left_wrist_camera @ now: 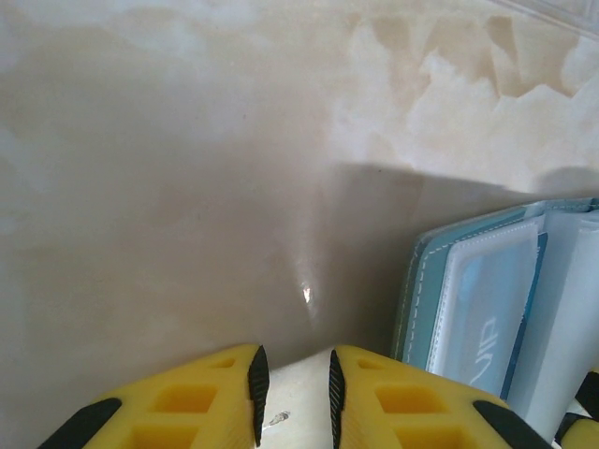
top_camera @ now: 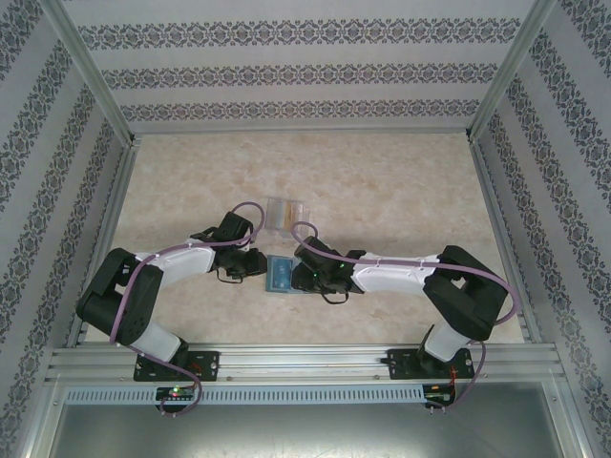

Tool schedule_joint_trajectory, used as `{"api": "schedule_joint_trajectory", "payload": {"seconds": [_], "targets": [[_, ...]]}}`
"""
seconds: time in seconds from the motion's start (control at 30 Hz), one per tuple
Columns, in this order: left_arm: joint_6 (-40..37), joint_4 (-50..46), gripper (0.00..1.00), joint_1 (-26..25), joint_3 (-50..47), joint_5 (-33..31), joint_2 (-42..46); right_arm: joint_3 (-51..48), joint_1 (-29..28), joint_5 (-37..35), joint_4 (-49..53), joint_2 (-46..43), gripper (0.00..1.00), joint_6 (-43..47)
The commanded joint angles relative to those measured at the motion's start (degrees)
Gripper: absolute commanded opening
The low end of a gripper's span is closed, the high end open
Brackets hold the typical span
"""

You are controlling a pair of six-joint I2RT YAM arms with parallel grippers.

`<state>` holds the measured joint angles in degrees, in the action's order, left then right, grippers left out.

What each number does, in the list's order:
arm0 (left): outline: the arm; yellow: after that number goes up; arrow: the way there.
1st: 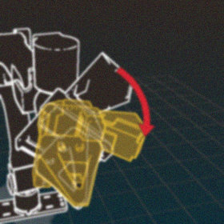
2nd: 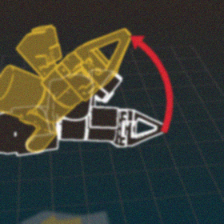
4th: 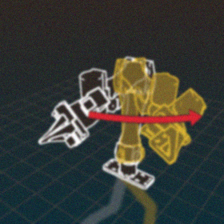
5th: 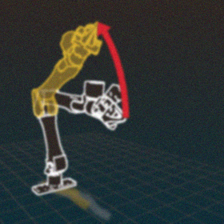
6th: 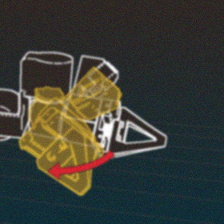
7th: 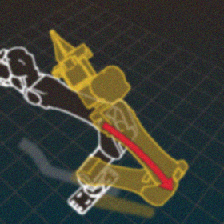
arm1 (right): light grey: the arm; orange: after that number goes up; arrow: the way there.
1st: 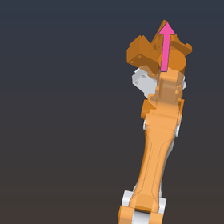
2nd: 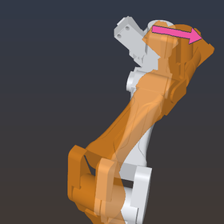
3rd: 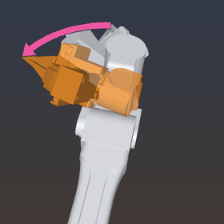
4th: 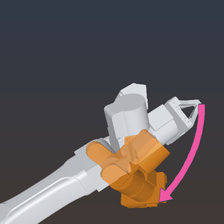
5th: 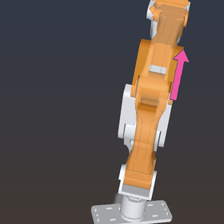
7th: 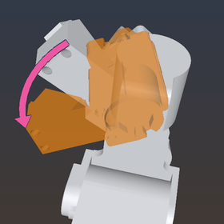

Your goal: Put the credit cards into the card holder

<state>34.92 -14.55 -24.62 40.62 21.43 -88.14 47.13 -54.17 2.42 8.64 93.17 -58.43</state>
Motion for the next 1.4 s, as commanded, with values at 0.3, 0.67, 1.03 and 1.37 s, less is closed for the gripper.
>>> {"api": "schedule_joint_trajectory", "payload": {"seconds": [0.3, 0.67, 1.03, 1.37], "targets": [[-0.67, -1.65, 0.29, 0.15, -2.19, 1.7, -1.43, -0.6, -0.41, 1.24, -5.23, 0.69, 0.37, -0.76], [-1.08, -2.2, 0.28, 0.22, -2.57, 1.38, -0.4, -2.47, -0.34, -2.88, -0.88, -4.26, 0.45, -3.15], [-1.17, -2.11, 0.28, 0.12, -2.09, 1.61, -0.73, -5.5, -0.61, -5.92, 0.55, -7.72, 0.48, -7.43], [-0.9, -2.02, 0.29, 0.2, -2.92, 1.35, -0.1, -5.89, -0.61, -4.06, -0.53, -5.17, 0.48, -8.7]]}}
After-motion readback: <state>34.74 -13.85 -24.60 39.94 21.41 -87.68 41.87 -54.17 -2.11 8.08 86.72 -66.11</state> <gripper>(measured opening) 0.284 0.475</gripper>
